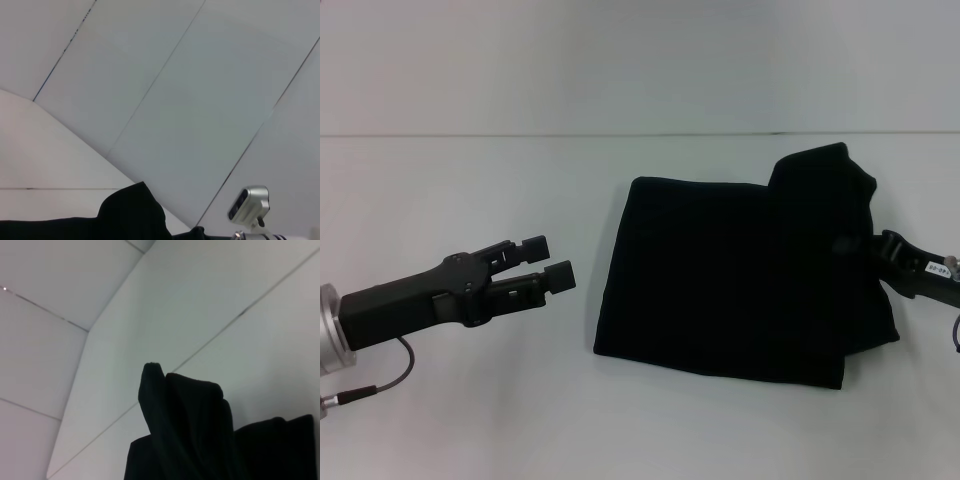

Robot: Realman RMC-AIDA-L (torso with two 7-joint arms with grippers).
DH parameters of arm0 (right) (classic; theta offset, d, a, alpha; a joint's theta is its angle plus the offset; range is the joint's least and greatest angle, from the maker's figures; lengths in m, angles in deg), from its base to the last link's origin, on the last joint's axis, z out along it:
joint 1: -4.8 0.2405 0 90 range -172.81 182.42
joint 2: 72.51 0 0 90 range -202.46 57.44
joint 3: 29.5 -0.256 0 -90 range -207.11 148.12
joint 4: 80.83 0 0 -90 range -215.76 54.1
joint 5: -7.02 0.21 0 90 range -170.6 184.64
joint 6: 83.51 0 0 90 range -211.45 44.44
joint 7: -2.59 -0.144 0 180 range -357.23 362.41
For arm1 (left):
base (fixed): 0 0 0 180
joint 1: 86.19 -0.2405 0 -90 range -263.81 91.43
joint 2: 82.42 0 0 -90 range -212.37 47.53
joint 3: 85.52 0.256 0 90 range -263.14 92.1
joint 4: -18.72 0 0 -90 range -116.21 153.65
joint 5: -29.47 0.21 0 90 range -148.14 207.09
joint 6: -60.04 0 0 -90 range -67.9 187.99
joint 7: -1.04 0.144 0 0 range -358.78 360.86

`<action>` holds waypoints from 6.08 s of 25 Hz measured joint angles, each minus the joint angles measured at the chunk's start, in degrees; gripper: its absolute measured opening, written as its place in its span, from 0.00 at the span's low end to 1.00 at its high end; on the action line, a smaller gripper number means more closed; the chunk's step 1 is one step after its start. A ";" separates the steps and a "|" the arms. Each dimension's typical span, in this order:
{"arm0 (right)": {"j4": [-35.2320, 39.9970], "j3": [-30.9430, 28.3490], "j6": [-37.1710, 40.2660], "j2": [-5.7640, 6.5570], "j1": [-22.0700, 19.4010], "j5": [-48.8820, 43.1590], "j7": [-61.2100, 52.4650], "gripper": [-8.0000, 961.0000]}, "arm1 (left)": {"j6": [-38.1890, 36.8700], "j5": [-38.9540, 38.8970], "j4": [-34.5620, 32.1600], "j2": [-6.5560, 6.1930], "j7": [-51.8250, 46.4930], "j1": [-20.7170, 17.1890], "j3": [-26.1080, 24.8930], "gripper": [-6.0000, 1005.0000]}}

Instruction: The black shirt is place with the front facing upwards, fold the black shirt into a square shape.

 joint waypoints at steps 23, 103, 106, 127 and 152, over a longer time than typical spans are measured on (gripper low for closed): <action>-1.23 -7.76 0.16 -1.05 -1.37 1.23 2.23 0.07 | 0.09 0.00 0.09 0.09 0.05 0.02 0.00 0.94; -2.78 -6.77 -2.22 1.55 -1.44 4.79 11.55 0.57 | -0.36 0.00 0.08 -0.10 -1.22 1.36 -0.05 0.95; -2.45 -9.02 2.09 1.73 -3.80 5.32 11.88 0.49 | -0.36 0.00 0.08 -0.10 -1.38 1.31 -0.05 0.94; -3.40 -12.19 18.23 1.91 -12.52 -0.71 10.99 0.85 | 0.37 0.00 -0.12 -0.45 -1.56 2.23 -0.14 0.95; -3.33 -10.40 20.02 1.70 -11.75 -1.39 14.83 0.31 | 0.35 0.00 -0.24 -0.52 -2.33 2.29 -0.14 0.95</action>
